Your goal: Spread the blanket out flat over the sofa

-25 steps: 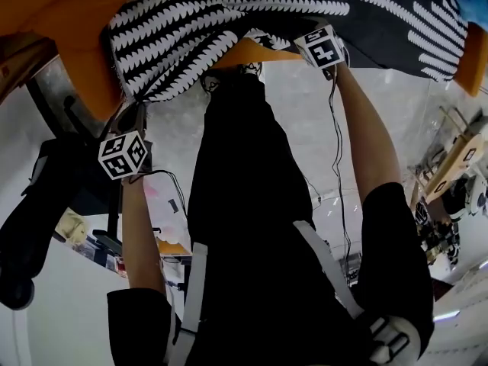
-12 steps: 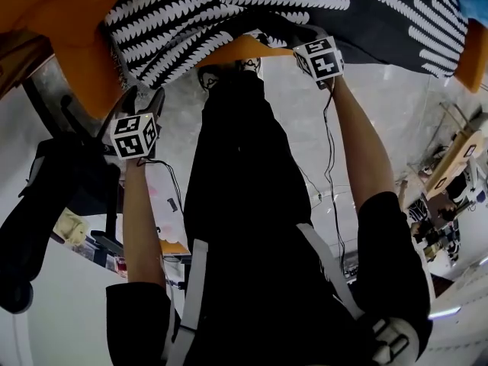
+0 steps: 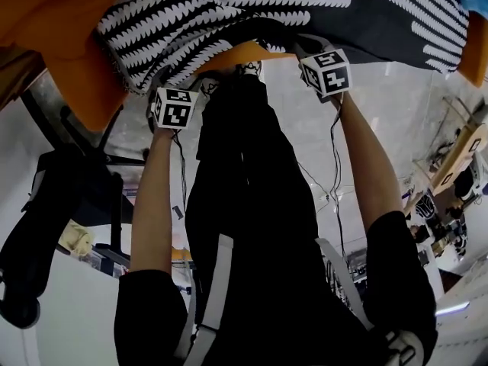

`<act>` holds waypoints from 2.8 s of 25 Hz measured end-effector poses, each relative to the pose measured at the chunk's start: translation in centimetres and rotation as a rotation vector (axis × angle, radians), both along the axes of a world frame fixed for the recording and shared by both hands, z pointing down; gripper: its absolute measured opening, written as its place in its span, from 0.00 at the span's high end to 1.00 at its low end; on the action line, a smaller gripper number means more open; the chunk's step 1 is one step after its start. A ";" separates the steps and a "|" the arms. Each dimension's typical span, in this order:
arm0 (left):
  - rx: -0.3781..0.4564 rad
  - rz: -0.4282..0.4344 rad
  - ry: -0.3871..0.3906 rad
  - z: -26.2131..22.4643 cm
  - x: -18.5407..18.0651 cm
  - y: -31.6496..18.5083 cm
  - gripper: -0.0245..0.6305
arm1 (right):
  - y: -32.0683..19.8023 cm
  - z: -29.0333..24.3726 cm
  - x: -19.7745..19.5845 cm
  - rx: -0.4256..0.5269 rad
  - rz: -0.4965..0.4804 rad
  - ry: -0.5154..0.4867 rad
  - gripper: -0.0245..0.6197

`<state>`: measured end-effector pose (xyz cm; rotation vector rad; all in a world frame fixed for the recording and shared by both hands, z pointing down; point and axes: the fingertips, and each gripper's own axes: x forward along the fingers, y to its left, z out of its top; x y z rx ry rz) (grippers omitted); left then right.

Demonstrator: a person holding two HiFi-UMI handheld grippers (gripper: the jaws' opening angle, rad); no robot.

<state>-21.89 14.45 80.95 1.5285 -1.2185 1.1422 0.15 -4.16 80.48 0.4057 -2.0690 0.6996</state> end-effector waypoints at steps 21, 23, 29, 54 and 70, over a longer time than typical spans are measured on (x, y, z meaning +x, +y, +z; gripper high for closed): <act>-0.003 -0.003 -0.176 1.6 -4.1 0.0 0.87 | 2.9 -0.4 1.1 -0.016 0.042 -0.003 0.93; 0.024 -0.003 -0.149 0.7 -4.1 0.2 0.88 | 3.1 -0.7 1.2 -0.012 0.058 0.003 0.93; 0.098 -0.026 -0.071 -3.1 -3.6 0.5 0.88 | 3.5 -1.6 2.6 0.006 0.107 0.033 0.93; 0.221 -0.001 -0.050 -8.9 -1.1 10.8 0.88 | 15.9 -3.9 7.0 0.031 0.054 -0.007 0.91; 0.168 -0.211 0.011 -6.3 -0.9 14.8 0.52 | 17.9 -2.2 7.8 0.101 0.140 0.037 0.52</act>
